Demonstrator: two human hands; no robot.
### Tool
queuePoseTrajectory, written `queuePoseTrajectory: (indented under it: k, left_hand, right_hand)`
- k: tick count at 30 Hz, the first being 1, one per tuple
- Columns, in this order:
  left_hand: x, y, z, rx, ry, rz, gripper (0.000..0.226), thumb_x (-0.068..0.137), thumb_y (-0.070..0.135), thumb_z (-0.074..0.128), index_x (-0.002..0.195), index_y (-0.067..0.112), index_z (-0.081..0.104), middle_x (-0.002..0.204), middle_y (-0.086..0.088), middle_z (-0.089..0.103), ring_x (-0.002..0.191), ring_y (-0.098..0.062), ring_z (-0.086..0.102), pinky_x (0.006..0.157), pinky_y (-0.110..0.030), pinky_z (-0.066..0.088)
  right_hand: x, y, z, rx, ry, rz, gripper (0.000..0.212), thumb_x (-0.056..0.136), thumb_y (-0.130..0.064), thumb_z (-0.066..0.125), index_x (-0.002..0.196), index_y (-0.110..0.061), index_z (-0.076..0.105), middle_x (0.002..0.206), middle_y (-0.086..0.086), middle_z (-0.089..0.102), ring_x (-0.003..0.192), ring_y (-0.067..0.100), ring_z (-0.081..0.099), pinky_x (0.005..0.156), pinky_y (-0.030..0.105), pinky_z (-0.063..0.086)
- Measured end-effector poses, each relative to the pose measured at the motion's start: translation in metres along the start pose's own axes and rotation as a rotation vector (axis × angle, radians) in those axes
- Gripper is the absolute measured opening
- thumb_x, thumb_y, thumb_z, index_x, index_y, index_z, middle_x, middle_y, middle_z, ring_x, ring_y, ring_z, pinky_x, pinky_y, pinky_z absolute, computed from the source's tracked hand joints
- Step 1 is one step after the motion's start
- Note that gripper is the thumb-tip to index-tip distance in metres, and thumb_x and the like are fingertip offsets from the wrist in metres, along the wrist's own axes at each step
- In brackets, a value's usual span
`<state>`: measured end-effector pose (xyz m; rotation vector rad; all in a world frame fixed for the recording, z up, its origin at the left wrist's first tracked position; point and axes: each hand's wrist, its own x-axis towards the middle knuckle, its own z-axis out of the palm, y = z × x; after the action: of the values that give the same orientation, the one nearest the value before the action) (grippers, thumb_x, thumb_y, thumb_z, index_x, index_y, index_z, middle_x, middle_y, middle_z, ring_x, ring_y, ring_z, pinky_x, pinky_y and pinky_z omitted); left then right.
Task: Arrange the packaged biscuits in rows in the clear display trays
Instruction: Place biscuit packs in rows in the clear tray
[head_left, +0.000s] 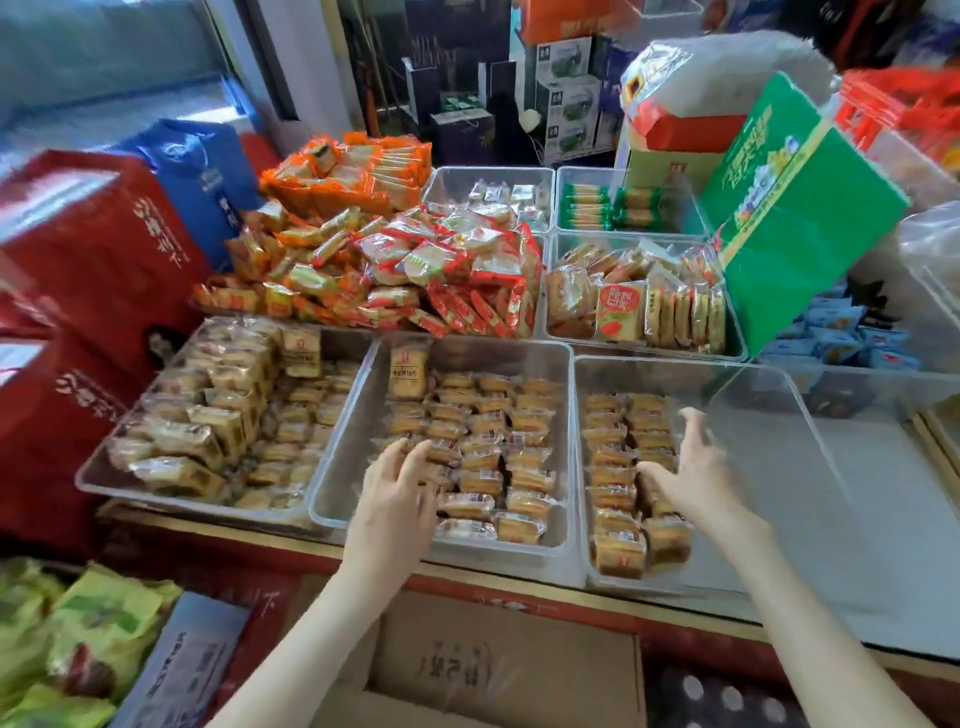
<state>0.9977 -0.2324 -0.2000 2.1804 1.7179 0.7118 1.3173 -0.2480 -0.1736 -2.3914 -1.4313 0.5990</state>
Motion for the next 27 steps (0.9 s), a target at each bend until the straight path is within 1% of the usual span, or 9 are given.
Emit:
queuePoseTrajectory:
  k: [2,4,6,8,10,15,19,22,27]
  left_hand:
    - [0.036,-0.014,-0.001,0.031,-0.037,-0.108,0.054,0.095,0.01,0.057,0.147,0.013,0.042,0.145,-0.022,0.041,0.134,-0.039,0.038,0.102,-0.048,0.043]
    - [0.073,-0.029,0.003,0.058,-0.085,-0.182,0.057,0.1,0.017,0.048,0.153,0.018,0.028,0.151,-0.022,0.031,0.137,-0.037,0.03,0.105,-0.043,0.038]
    - [0.106,-0.038,0.012,0.063,-0.142,-0.226,0.058,0.102,0.02,0.043,0.155,0.02,0.021,0.152,-0.023,0.027,0.137,-0.036,0.028,0.105,-0.041,0.037]
    - [0.13,-0.046,0.026,0.063,-0.21,-0.271,0.059,0.103,0.02,0.041,0.157,0.022,0.017,0.151,-0.023,0.026,0.134,-0.036,0.029,0.103,-0.041,0.037]
    - [0.147,-0.055,0.041,0.048,-0.27,-0.316,0.061,0.103,0.02,0.04,0.157,0.025,0.012,0.151,-0.025,0.024,0.134,-0.038,0.028,0.105,-0.043,0.036]
    - [0.175,-0.06,0.068,0.118,-0.211,-0.313,0.069,0.103,0.032,0.043,0.157,0.033,0.001,0.144,-0.031,0.032,0.129,-0.044,0.036,0.105,-0.049,0.034]
    - [0.186,-0.062,0.083,0.247,-0.107,-0.303,0.07,0.102,0.031,0.046,0.157,0.027,0.002,0.132,-0.028,0.043,0.117,-0.041,0.047,0.098,-0.047,0.038]
    - [0.185,-0.062,0.084,0.264,-0.132,-0.271,0.073,0.1,0.027,0.048,0.157,0.03,0.003,0.126,-0.024,0.045,0.109,-0.039,0.051,0.094,-0.045,0.04]
    - [0.171,-0.056,0.051,0.134,-0.09,-0.188,0.079,0.095,0.024,0.057,0.157,0.029,0.009,0.118,-0.022,0.048,0.097,-0.037,0.052,0.085,-0.043,0.042]
  right_hand:
    - [-0.003,-0.033,0.008,0.045,0.042,-0.059,0.071,0.093,-0.028,0.062,0.145,-0.021,0.014,0.149,0.012,0.036,0.114,0.029,0.054,0.08,0.034,0.054]
    - [0.001,-0.07,0.031,0.087,0.013,-0.155,0.07,0.094,-0.025,0.06,0.145,-0.024,0.011,0.151,0.009,0.032,0.121,0.027,0.05,0.09,0.035,0.052]
    - [0.009,-0.101,0.057,0.018,-0.056,-0.244,0.072,0.095,-0.028,0.058,0.145,-0.026,0.006,0.152,0.006,0.027,0.135,0.024,0.036,0.11,0.04,0.034]
    - [0.02,-0.12,0.083,-0.168,-0.064,-0.302,0.073,0.096,-0.032,0.056,0.148,-0.024,0.005,0.151,0.003,0.026,0.138,0.022,0.029,0.117,0.04,0.016]
    - [0.03,-0.13,0.102,-0.303,-0.069,-0.317,0.071,0.098,-0.029,0.052,0.15,-0.022,0.004,0.152,0.003,0.025,0.14,0.023,0.025,0.119,0.041,0.008]
    - [0.064,-0.139,0.128,-0.341,-0.104,-0.361,0.066,0.1,-0.011,0.043,0.155,-0.018,0.006,0.158,0.006,0.024,0.145,0.024,0.019,0.119,0.037,0.013]
    - [0.084,-0.139,0.145,-0.384,-0.204,-0.455,0.06,0.103,-0.014,0.038,0.155,-0.017,0.01,0.161,0.002,0.017,0.148,0.02,0.008,0.121,0.039,0.012]
    - [0.09,-0.136,0.152,-0.39,-0.254,-0.461,0.06,0.104,-0.015,0.033,0.156,-0.019,0.005,0.163,0.001,0.007,0.15,0.017,0.0,0.121,0.037,0.004]
    - [0.085,-0.134,0.145,-0.401,-0.247,-0.487,0.065,0.104,-0.031,0.039,0.156,-0.019,0.001,0.164,0.003,0.005,0.15,0.019,-0.001,0.12,0.036,0.001]
